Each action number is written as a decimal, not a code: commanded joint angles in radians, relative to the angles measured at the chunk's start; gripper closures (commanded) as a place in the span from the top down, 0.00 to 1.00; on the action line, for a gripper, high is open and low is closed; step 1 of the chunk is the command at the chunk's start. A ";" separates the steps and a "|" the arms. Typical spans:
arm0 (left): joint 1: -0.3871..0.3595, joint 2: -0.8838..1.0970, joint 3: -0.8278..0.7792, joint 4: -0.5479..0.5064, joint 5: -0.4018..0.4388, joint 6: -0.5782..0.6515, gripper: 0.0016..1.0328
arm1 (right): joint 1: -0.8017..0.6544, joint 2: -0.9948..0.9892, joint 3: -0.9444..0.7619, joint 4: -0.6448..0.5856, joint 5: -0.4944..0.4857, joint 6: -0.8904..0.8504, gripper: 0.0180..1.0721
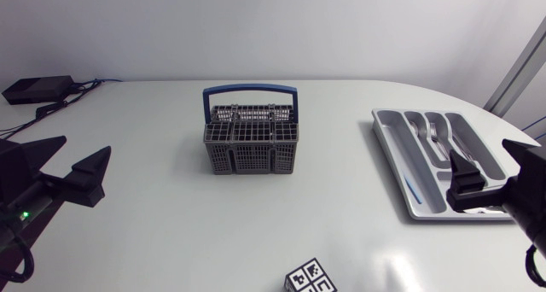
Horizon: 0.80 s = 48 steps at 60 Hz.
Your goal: Transfer all utensils from the basket to the drawer tray.
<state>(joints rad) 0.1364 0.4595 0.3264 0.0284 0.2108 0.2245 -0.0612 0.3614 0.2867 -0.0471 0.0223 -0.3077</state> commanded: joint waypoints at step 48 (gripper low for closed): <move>-0.136 -0.459 -0.326 -0.028 -0.211 -0.224 0.95 | 0.061 -0.361 -0.287 0.047 -0.022 0.308 0.95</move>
<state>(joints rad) 0.0116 0.0349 0.0395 0.0078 0.0093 0.0395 -0.0071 0.0051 0.0193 -0.0177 0.0010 -0.0292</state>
